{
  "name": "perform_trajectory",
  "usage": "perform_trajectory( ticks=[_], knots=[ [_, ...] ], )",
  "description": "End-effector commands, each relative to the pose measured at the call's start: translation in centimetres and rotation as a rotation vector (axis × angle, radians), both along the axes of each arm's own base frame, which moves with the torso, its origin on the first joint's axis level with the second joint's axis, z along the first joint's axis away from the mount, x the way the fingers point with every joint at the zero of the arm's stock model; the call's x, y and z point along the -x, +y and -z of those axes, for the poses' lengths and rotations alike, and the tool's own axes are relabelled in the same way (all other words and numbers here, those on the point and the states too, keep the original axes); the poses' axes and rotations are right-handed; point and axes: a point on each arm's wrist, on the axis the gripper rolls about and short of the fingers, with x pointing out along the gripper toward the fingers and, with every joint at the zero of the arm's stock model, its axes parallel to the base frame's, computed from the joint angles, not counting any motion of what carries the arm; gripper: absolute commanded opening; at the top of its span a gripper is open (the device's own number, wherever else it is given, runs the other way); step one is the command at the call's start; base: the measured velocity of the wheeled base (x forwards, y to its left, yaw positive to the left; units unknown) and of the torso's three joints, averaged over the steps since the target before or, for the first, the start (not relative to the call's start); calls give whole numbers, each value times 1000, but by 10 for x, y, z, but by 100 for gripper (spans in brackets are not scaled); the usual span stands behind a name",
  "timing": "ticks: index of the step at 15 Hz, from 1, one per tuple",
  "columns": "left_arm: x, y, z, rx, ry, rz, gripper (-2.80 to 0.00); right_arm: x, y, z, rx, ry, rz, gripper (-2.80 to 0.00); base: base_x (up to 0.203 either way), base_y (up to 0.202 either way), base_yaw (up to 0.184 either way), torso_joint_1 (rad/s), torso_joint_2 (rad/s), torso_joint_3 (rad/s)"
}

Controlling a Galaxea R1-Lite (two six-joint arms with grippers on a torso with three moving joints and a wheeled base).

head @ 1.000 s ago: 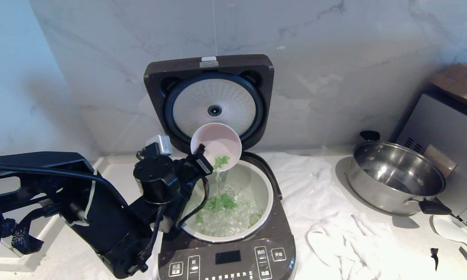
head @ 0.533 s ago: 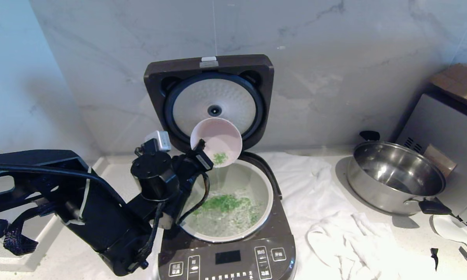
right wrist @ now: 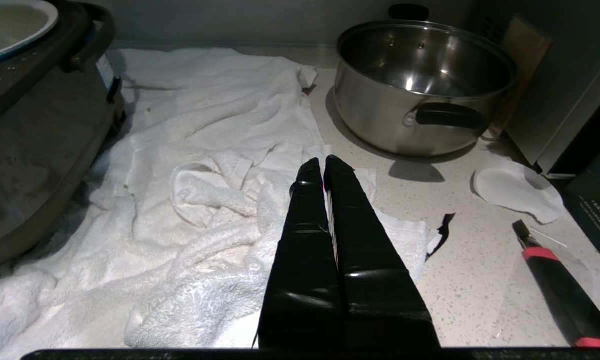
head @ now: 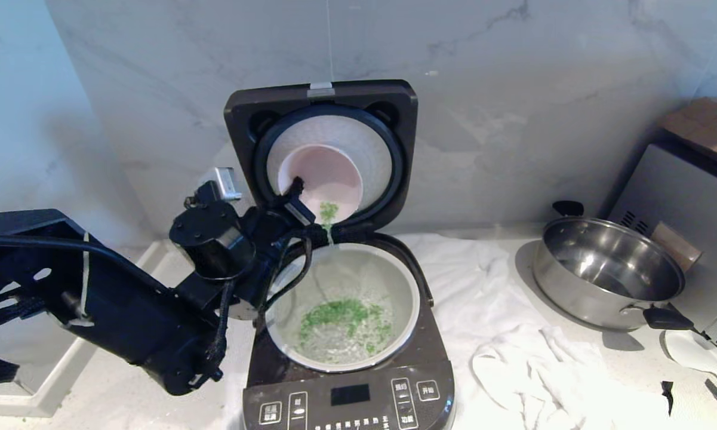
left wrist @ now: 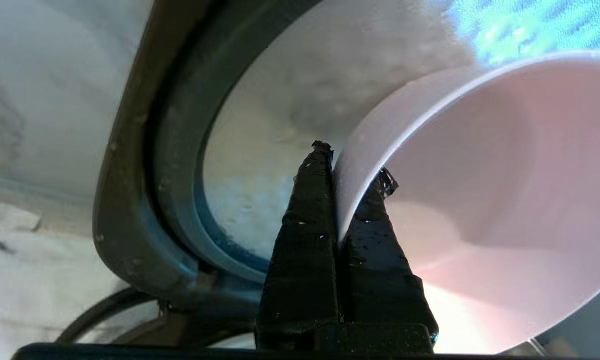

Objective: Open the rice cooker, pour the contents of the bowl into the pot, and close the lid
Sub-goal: Pour the water from the bowl into the rice cooker

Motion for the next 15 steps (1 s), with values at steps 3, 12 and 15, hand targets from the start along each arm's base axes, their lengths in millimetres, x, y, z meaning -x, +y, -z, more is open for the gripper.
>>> perform_trajectory(
  ticks=[3,12,15],
  knots=[
    [7,-1,1,8,10,16,-280,0,0,0,1,1,-1,-280,0,0,0,0,0,0],
    [15,-2,6,-15,33,36,-280,0,0,0,1,1,-1,-280,0,0,0,0,0,0],
    [22,2,12,-57,51,71,-280,0,0,0,1,1,-1,-280,0,0,0,0,0,0]
  ],
)
